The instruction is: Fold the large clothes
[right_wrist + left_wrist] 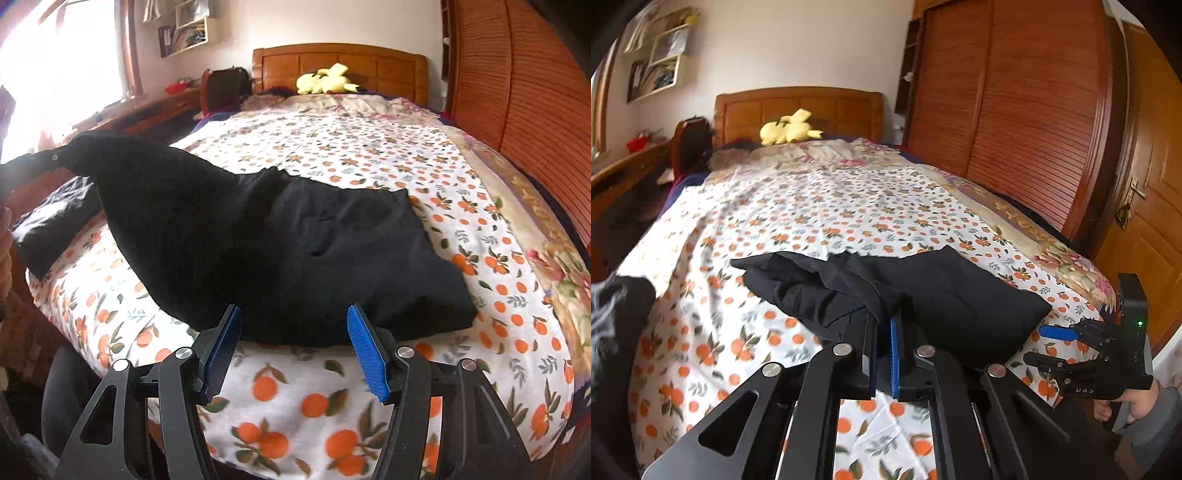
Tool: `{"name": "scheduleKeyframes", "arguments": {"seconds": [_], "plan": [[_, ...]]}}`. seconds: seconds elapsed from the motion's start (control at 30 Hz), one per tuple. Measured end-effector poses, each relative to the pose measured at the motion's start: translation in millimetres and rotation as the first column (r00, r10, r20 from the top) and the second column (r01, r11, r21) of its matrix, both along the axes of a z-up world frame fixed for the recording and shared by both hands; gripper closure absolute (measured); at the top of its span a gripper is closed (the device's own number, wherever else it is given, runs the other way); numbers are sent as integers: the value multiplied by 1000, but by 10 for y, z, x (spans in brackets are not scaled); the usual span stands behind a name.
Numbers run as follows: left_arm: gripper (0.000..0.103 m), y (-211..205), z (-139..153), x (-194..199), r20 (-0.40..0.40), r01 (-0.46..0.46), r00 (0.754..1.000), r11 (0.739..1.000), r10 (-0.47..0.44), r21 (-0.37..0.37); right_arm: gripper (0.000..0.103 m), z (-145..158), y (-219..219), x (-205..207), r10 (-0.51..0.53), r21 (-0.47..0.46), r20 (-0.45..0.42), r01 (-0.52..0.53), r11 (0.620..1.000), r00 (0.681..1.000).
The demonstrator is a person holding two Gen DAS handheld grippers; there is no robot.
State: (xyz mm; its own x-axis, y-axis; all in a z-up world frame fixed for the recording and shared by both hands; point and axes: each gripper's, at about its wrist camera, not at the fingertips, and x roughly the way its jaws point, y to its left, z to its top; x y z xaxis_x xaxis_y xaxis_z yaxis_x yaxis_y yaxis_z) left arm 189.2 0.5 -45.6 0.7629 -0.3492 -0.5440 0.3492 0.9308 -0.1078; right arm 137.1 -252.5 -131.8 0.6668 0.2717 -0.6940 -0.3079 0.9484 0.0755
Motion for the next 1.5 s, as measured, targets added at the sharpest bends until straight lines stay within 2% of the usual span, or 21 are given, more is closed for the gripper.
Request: {"name": "scheduleKeyframes", "arguments": {"seconds": [0.3, 0.43, 0.57, 0.7, 0.83, 1.0, 1.07, 1.1, 1.13, 1.2, 1.4, 1.47, 1.5], "plan": [[100, -965, 191, 204, 12, 120, 993, 992, -120, 37, 46, 38, -480, 146, -22, 50, 22, 21, 999, 1000], [100, -1397, 160, 285, 3, 189, 982, 981, -189, 55, 46, 47, -657, 208, -33, 57, 38, 31, 998, 999], [100, -1768, 59, 380, -30, 265, 964, 964, -264, 38, 46, -9, -806, 265, -42, 66, 26, 40, 997, 999], [99, -1984, -120, 471, -53, 298, 954, 952, -295, 73, 46, -36, -896, 315, -54, 55, 21, 53, 997, 998], [97, -2059, -284, 600, -99, 323, 943, 944, -316, 68, 46, -26, -930, 330, -64, 45, 24, 63, 997, 998], [92, -2008, -274, 611, -105, 329, 941, 941, -321, 77, 46, 1, -980, 346, -81, 41, 27, 80, 996, 996], [78, -1953, -218, 574, -90, 328, 943, 942, -321, 76, 46, 18, -989, 363, -88, 39, 27, 87, 995, 996], [50, -1914, -176, 547, -75, 328, 943, 942, -323, 69, 46, 30, -993, 368, -92, 38, 28, 91, 995, 995], [28, -1858, -117, 510, -49, 322, 946, 945, -319, 62, 46, 45, -992, 368, -95, 37, 30, 94, 995, 995], [27, -1764, -16, 464, -11, 310, 951, 949, -310, 51, 46, 70, -994, 383, -99, 34, 33, 98, 995, 995], [26, -1430, 43, 476, 10, 250, 968, 967, -251, 51, 46, 157, -915, 413, -104, 28, 48, 103, 994, 993], [20, -1267, 0, 498, 6, 219, 976, 975, -219, 46, 46, 212, -833, 440, -93, 28, 55, 91, 995, 994], [10, -1200, -16, 493, 11, 204, 979, 978, -205, 50, 46, 232, -795, 454, -86, 29, 57, 84, 996, 995]]}}
